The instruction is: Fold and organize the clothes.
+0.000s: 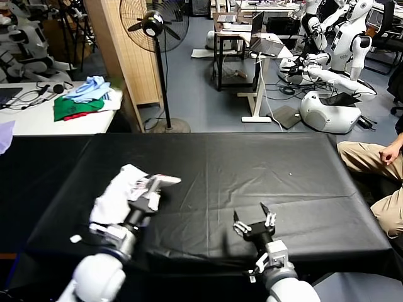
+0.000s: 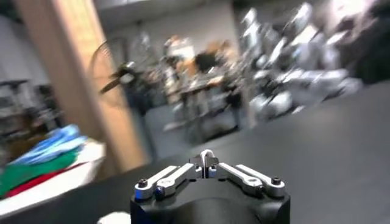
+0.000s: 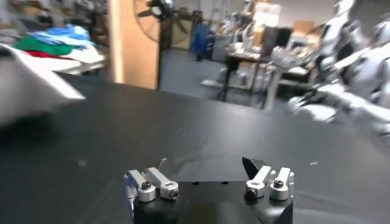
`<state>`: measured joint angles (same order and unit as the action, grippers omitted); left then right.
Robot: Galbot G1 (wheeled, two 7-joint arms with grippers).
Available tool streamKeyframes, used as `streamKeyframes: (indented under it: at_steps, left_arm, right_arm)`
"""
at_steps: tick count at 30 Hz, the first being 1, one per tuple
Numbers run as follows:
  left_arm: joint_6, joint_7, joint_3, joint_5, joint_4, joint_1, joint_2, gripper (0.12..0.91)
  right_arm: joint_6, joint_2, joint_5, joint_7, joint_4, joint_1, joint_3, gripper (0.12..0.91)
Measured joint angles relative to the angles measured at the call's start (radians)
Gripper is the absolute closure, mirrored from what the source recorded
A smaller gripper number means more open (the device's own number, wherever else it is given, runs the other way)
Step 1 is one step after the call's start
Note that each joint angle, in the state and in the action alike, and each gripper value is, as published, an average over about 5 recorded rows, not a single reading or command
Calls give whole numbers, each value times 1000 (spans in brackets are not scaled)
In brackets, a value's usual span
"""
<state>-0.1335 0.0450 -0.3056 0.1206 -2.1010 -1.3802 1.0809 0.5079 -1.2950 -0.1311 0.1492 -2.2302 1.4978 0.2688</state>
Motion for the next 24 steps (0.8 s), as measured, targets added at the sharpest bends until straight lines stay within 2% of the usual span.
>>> streamKeyframes:
  at_steps: [3, 5, 8, 11, 17, 21, 24]
  left_arm:
    - [83, -67, 21, -11, 2, -8, 6, 521]
    - [123, -100, 22, 11, -2, -12, 6, 404]
    - [144, -107, 13, 50, -16, -15, 3, 278]
    - [148, -88, -5, 69, -30, -21, -3, 238]
    - [142, -44, -48, 87, -51, -58, 0, 232]
    - [133, -12, -78, 110, -68, -88, 11, 232]
    - [133, -2, -103, 114, -82, -112, 15, 232]
  right_arm:
    - [31, 11, -91, -5, -2, -21, -14, 227]
    - [44, 9, -148, -4, 7, -45, -27, 227]
    - [57, -3, -218, 2, 44, -99, -56, 227]
    - [72, -24, -258, 24, 100, -167, -88, 227]
    - [112, -84, -277, 103, 240, -314, -156, 227]
    - [115, -129, -269, 96, 349, -404, -192, 227]
    - [117, -157, -262, 83, 424, -461, -214, 228]
